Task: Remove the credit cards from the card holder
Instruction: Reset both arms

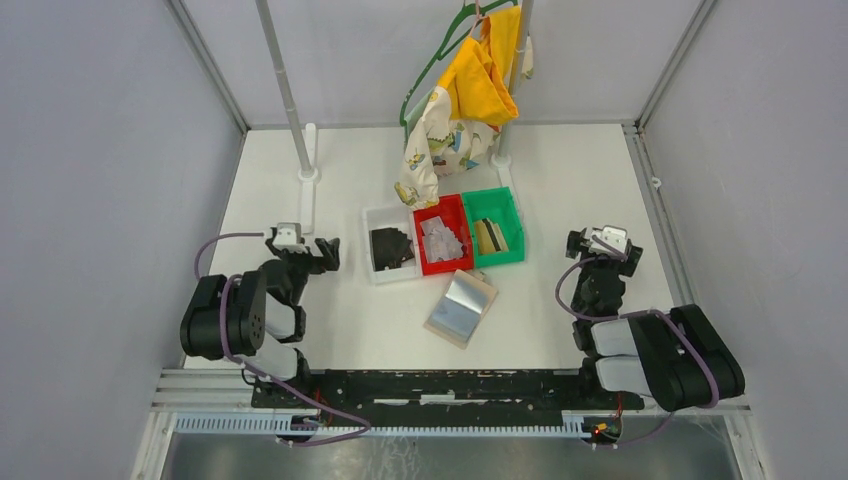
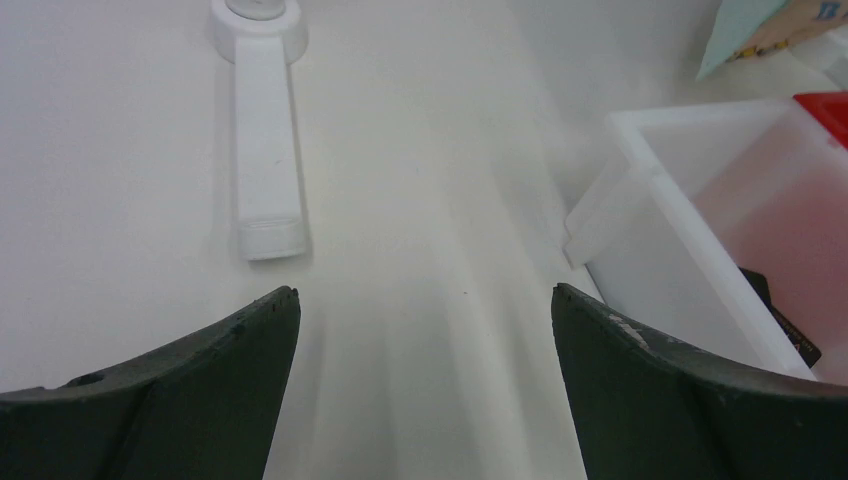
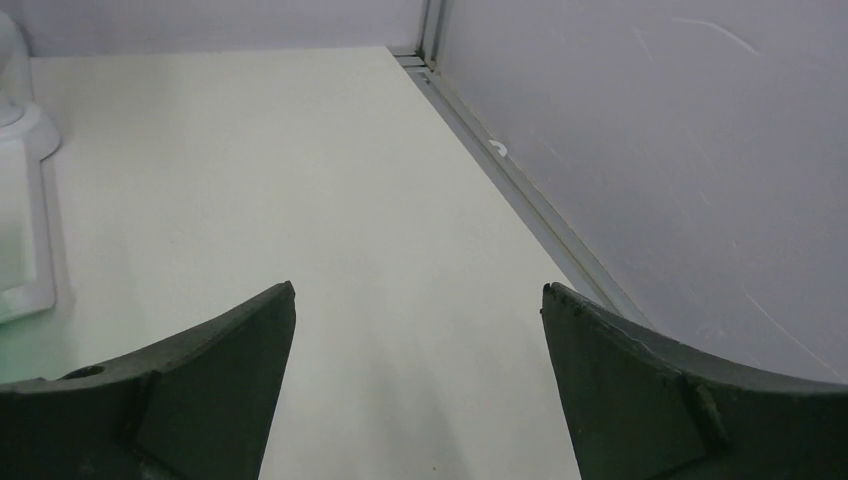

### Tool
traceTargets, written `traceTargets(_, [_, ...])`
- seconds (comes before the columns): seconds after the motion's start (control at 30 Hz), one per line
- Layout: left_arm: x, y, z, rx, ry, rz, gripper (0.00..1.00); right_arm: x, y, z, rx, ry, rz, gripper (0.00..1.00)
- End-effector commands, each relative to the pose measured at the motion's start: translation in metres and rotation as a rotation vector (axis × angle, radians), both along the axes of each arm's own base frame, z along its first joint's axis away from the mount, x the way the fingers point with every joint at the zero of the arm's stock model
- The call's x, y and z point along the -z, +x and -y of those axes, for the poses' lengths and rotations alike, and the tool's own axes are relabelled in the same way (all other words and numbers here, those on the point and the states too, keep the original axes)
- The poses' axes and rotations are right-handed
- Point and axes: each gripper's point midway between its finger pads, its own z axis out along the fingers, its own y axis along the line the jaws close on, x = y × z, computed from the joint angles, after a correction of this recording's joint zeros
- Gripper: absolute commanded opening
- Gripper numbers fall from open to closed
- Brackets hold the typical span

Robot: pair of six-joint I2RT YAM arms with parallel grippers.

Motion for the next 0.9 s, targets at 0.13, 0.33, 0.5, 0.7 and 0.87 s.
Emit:
traceTargets(0.13, [-0.014,0.042,-0.013,-0.106,0.158,0.017,1.00,0.042,-0.020,-0.006,-0.108,-0.044,-0.124,0.98])
traceTargets(0.33, [-0.012,0.040,-0.010,-0.099,0.159,0.001,1.00,0.043,-0.019,-0.005,-0.114,-0.034,-0.124,0.98])
traceTargets(0.5, [-0.013,0.040,-0.010,-0.099,0.159,0.007,1.00,0.042,-0.019,-0.005,-0.112,-0.035,-0.122,0.98])
traceTargets(0.7, [-0.013,0.040,-0.010,-0.099,0.159,0.006,1.00,0.042,-0.019,-0.005,-0.113,-0.035,-0.123,0.98])
traceTargets(0.87, [-0.011,0.041,-0.010,-0.100,0.159,-0.001,1.00,0.042,-0.019,-0.005,-0.113,-0.035,-0.123,0.98])
